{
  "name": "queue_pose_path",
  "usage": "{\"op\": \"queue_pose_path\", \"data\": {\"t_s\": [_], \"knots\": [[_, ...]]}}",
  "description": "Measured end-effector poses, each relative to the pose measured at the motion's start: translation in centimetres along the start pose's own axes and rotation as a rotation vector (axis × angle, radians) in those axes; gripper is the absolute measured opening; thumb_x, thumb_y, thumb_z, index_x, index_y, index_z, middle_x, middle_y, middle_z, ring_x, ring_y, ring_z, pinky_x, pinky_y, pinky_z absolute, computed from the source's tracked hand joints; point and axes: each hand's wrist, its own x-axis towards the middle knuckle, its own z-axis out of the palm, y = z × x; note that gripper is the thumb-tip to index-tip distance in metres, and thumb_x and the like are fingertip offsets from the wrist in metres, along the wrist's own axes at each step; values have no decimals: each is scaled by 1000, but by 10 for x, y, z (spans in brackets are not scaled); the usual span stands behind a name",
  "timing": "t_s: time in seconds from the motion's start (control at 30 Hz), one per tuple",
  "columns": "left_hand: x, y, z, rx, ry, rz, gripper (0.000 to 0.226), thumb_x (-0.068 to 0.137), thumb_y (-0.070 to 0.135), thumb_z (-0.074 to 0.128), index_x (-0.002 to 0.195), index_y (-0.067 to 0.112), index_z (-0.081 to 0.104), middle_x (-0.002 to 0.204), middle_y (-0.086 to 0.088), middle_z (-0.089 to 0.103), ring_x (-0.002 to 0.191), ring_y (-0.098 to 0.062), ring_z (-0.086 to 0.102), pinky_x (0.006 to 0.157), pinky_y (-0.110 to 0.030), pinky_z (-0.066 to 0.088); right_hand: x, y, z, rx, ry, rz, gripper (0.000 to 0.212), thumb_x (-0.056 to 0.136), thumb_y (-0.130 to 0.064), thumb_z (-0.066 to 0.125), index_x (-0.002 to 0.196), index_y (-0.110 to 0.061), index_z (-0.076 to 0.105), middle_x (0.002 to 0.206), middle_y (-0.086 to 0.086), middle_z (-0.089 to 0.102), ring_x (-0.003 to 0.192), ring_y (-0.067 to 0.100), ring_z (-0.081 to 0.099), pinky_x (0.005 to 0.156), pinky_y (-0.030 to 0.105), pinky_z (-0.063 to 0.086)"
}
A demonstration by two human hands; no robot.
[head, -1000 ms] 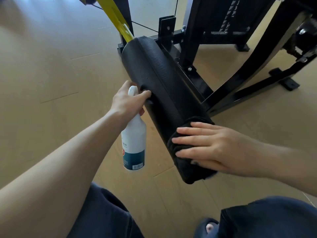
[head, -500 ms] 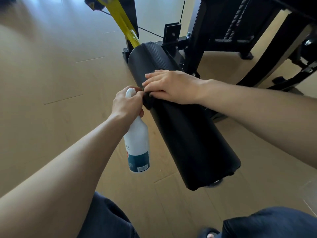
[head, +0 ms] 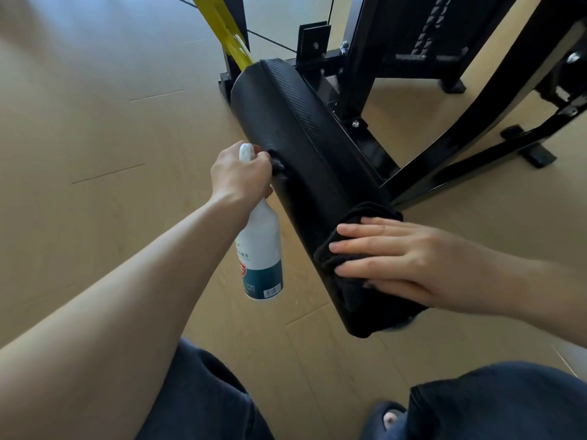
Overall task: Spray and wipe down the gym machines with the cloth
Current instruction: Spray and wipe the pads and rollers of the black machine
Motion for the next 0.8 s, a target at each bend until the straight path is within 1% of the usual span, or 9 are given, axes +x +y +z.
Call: {"op": "queue_pose_path", "data": {"t_s": [0.13,0.27,0.37,0.43,0.53,0.6,0.67,0.7,0.8], "knots": [[3,-2,0,18,-4,17,18,96,14,56,101,3,69,98,-23,72,52,-18,60,58,-30,54,34,36,-11,-68,-63,-96,35,107,-25,53,140,-18,61,153,2,49,151,14,31,124,42,28],[6,0,-3,39,-2,31,19,98,12,55,92,15,72,94,-16,74,56,-18,62,60,-31,53,78,72,-24,-131,-95,-143,37,106,-24,53,141,-16,60,153,5,50,151,17,33,124,41,27],[8,0,-4,55,18,36,23,99,11,55,87,19,73,87,-10,72,55,-16,61,58,-30,51,121,100,-35,-136,-83,-86,37,105,-22,52,142,-16,59,152,5,51,151,18,32,125,39,25],[9,-1,-3,71,39,42,23,99,11,55,87,17,73,82,-8,70,54,-13,60,59,-29,52,153,116,-40,-120,-61,-21,37,105,-21,53,141,-15,59,151,5,52,150,19,34,125,38,25],[13,-2,0,62,66,27,23,97,9,52,89,13,73,87,-6,71,53,-10,60,56,-26,51,193,134,-47,-125,-18,72,37,104,-21,54,140,-15,59,150,5,54,149,20,35,125,38,25],[16,-1,1,55,80,16,24,96,8,51,91,11,74,88,-7,73,52,-9,60,53,-23,49,217,142,-51,-131,-8,127,36,105,-21,52,140,-14,60,150,5,54,149,20,35,125,31,19],[17,-1,2,92,89,40,23,97,10,51,95,3,73,85,-14,73,54,-13,61,50,-21,49,238,145,-54,-142,-13,164,35,106,-20,50,138,-12,61,148,6,56,147,21,38,120,17,13],[17,-1,3,123,86,60,24,98,12,51,96,0,72,83,-17,73,58,-17,62,50,-20,48,248,146,-54,-151,-10,180,35,106,-19,50,138,-10,62,146,7,58,146,22,39,118,14,13],[14,1,1,167,59,94,26,99,15,52,100,-1,72,85,-22,72,73,-28,65,58,-28,46,263,146,-55,-176,17,228,36,106,-19,47,139,-12,60,147,5,57,149,22,34,119,25,18]]}}
